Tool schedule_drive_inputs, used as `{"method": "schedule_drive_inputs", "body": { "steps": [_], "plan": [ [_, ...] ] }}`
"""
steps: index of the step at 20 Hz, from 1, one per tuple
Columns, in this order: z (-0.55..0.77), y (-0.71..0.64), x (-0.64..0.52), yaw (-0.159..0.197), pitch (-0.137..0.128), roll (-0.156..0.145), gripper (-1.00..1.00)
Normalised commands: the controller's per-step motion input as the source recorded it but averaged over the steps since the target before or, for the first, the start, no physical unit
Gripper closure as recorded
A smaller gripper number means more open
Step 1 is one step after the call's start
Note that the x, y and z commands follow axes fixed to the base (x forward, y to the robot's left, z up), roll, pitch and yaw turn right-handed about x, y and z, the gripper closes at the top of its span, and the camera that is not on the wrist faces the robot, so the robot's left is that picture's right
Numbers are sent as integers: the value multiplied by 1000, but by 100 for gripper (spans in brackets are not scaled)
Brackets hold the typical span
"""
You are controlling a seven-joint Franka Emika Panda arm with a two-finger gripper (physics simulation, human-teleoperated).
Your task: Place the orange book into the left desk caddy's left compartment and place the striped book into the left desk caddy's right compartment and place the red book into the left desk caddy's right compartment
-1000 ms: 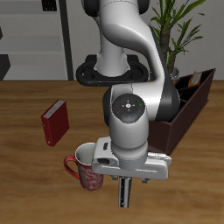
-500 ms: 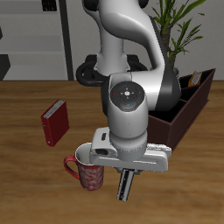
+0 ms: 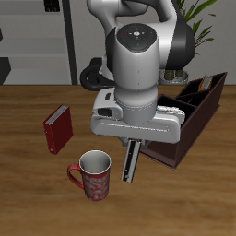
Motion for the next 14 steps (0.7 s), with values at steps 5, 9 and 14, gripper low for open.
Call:
{"method": "schedule_drive_inputs", "body": {
  "steps": [5,9,14],
  "plan": [
    [683,7,-386,-14,-76,-14,100],
    [422,-28,-245,-2,-57,-8,100],
    [462,-56,-314,-13,-39,-98,100]
  ]
}}
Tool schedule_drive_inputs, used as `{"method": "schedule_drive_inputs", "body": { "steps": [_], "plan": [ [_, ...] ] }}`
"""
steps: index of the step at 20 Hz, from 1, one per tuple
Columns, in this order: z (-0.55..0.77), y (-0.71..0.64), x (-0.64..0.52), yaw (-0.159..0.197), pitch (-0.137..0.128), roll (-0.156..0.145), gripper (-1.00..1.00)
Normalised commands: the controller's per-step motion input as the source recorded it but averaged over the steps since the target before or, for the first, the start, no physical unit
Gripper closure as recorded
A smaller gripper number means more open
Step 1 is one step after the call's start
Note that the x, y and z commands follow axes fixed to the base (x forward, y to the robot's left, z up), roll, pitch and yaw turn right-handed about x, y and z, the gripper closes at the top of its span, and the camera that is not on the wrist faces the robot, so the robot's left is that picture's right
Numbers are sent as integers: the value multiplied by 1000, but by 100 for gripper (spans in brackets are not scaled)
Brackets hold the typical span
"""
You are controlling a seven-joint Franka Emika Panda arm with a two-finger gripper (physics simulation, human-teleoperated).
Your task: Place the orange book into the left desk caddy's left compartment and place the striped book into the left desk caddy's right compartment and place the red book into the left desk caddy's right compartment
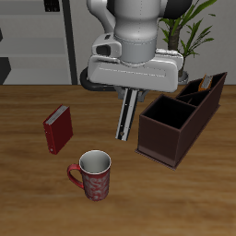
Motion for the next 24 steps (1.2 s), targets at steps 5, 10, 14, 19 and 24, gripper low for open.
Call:
{"method": "schedule_drive_inputs", "body": {
  "steps": [5,10,14,19,24],
  "plan": [
    [365,55,-452,-16,-32,8,100],
    [317,13,-499,-23,-61,-32,100],
    [237,64,-534,-60,-62,-9,100],
    [133,201,-510,-86,-62,22,100],
    [72,251,-373,-33,-42,22,100]
  ]
}}
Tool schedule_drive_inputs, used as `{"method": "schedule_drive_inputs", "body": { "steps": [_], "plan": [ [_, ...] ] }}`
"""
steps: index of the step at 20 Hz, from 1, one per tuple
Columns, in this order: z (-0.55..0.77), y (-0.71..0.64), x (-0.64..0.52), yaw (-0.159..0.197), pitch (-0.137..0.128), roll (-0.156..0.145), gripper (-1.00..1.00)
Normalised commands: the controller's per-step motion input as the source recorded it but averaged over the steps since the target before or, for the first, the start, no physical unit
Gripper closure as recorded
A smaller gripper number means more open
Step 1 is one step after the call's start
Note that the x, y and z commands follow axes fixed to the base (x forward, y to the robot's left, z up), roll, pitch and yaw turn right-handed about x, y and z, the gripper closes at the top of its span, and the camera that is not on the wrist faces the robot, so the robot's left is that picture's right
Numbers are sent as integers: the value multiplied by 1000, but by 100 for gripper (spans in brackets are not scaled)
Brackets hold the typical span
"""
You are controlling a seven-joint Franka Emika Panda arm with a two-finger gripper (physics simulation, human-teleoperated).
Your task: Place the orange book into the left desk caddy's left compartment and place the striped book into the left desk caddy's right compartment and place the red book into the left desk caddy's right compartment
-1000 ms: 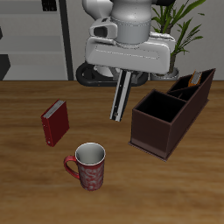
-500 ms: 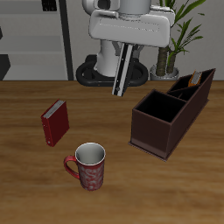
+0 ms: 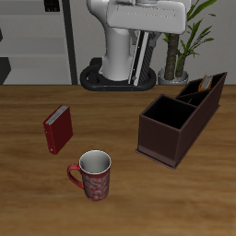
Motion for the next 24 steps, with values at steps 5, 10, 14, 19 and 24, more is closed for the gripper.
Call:
{"method": "schedule_drive_inputs", "body": {
  "steps": [5,10,14,19,24],
  "plan": [
    [129,215,-323,-76,-41,-12,100],
    [-103,194,-72,-68,14,-27,100],
    [-186,305,-162,-88,24,-15,100],
    [-57,169,-65,-99,25,-15,100],
    [-51,236,-59,-49,5,37,100]
  ]
}}
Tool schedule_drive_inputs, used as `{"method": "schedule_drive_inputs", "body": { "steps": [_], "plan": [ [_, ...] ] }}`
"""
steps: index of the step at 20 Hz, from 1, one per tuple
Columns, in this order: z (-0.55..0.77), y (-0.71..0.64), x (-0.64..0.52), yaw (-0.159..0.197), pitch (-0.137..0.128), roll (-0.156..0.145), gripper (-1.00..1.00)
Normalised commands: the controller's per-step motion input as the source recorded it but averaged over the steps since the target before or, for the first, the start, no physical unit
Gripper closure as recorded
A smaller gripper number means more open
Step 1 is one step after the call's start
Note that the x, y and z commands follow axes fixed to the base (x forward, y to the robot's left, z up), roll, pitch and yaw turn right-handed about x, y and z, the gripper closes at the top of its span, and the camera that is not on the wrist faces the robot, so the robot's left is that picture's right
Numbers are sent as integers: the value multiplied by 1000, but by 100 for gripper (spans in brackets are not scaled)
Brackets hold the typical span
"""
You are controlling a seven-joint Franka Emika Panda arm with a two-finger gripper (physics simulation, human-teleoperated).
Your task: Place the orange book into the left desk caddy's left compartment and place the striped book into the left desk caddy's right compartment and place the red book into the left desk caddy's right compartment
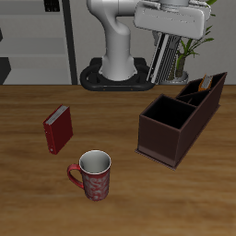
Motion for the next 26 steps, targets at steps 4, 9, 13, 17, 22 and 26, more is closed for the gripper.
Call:
{"method": "schedule_drive_inputs", "body": {
  "steps": [4,9,13,17,22,26],
  "plan": [
    [-126,236,61,1,34,33,100],
    [-130,294,101,-18,67,81,100],
    [-110,84,195,-14,50,25,100],
    [-169,70,169,-10,35,-3,100],
    [-223,81,177,-15,45,1,100],
    [-210,108,90,0,34,30,100]
  ]
}}
